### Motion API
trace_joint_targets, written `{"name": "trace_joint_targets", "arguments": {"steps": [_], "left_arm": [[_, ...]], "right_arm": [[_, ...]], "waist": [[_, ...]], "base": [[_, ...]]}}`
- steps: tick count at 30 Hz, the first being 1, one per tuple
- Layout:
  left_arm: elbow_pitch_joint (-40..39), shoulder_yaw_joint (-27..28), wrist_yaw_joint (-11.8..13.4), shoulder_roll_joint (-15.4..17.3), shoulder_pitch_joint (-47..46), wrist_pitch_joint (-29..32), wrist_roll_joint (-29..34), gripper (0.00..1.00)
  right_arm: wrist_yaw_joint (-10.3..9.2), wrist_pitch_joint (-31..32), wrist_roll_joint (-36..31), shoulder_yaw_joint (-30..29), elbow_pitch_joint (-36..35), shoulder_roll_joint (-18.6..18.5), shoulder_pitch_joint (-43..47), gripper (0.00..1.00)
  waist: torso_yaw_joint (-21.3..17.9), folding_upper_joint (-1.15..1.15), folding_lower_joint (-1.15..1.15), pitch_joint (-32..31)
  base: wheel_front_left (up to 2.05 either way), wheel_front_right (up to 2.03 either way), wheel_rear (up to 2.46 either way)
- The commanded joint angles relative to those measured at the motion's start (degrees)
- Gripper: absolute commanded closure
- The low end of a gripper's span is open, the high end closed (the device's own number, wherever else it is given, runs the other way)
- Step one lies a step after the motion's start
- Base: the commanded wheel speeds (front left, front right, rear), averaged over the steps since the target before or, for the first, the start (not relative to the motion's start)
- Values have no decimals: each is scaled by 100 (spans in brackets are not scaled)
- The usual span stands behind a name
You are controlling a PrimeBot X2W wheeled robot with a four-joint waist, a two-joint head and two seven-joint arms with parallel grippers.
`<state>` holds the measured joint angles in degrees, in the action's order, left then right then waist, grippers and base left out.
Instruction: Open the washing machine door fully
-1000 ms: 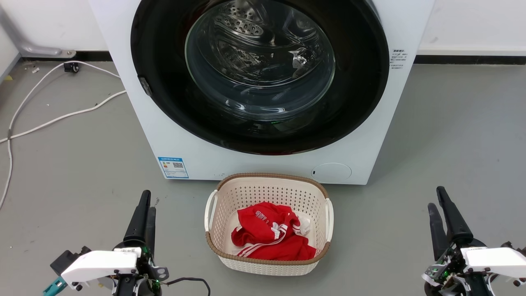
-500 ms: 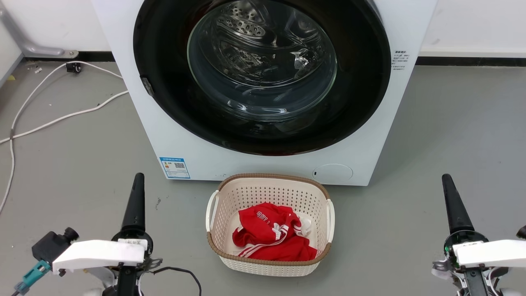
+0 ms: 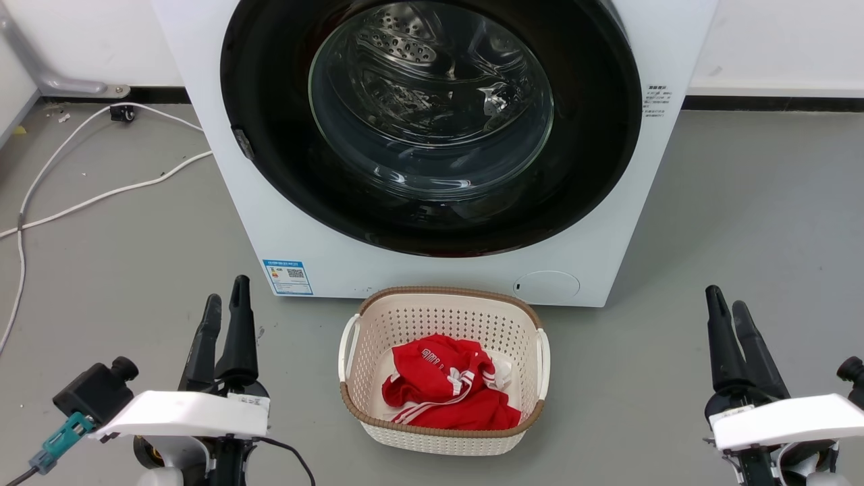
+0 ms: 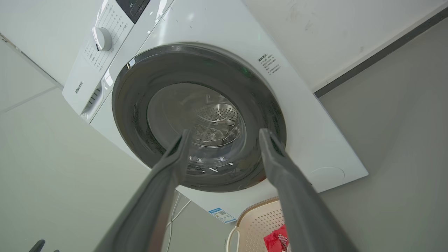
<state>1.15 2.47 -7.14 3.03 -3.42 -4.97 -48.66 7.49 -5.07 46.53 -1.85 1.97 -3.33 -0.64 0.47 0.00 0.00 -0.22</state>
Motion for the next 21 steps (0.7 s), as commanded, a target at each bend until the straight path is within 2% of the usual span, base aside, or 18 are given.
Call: {"name": "trace_joint_targets", "arguments": {"steps": [1,10,21], "left_arm": [[-88,-11,-6,18,-10,-49,170,0],[27,-137,127,25,39,-200,1190,0],[65,-263,303,109,64,-367,2040,0]], "right_arm": [[0,-50,-174,12,-109,1,-11,0],[0,-167,-1319,1,-82,9,56,0],[0,-197,-2218,81,-168,17,81,0]], "waist": [[-2,0,0,1],[-27,0,0,7],[-55,0,0,19]], "base": [[0,0,0],[0,0,0],[0,0,0]]}}
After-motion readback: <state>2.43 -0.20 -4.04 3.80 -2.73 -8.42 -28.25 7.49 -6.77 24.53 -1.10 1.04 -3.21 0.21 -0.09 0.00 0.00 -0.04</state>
